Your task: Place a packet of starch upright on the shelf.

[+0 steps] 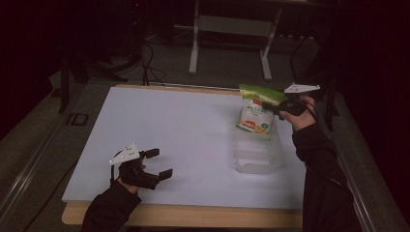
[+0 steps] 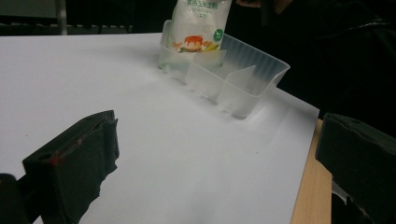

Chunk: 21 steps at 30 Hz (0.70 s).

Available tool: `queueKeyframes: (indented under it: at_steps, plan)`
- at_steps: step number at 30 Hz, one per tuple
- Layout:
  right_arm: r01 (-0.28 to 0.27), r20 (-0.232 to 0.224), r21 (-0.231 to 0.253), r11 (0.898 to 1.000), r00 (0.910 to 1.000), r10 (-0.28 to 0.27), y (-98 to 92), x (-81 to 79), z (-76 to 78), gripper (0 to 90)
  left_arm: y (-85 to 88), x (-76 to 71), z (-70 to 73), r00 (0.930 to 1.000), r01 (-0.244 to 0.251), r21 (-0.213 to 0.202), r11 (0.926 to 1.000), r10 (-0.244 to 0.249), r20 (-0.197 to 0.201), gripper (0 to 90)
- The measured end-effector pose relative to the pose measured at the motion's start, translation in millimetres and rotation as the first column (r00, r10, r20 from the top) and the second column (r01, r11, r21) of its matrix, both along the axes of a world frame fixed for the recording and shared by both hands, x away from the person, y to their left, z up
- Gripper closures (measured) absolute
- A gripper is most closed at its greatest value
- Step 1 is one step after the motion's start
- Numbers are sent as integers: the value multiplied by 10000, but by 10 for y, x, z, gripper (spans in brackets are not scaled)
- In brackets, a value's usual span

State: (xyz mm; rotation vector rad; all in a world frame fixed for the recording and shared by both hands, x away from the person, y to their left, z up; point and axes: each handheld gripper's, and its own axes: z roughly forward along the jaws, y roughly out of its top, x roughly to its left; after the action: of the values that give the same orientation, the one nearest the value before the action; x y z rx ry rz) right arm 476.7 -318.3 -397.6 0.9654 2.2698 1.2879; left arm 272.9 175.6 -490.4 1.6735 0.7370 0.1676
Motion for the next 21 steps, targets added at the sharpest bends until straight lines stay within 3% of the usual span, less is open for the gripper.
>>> queueKeyframes:
  at_steps: [3,5,7,8,15,21]
  plan:
    - [188,20,105,9998,9998,-188,-14,-33,56,596,-8,-2,2,10000,9,80,10000,-9,12,0]
    - [679,61,130,9976,9977,-680,-63,-100,131,491,-17,-6,8,10000,40,112,9999,-40,31,0]
    - [869,104,202,9960,9961,-872,-85,-123,149,472,-16,-8,10,10000,40,124,9999,-41,44,0]
    - [1062,-34,336,9938,9943,-1061,-139,-181,179,392,-17,-10,14,10000,50,143,9999,-51,53,0]
    - [1256,-15,-101,9920,9921,-1256,-265,-351,154,289,-20,-18,20,10000,13,148,9999,-14,65,0]
    - [1181,289,376,9923,9924,-1193,-373,-604,132,238,-39,-19,17,10000,36,220,9998,-38,72,0]
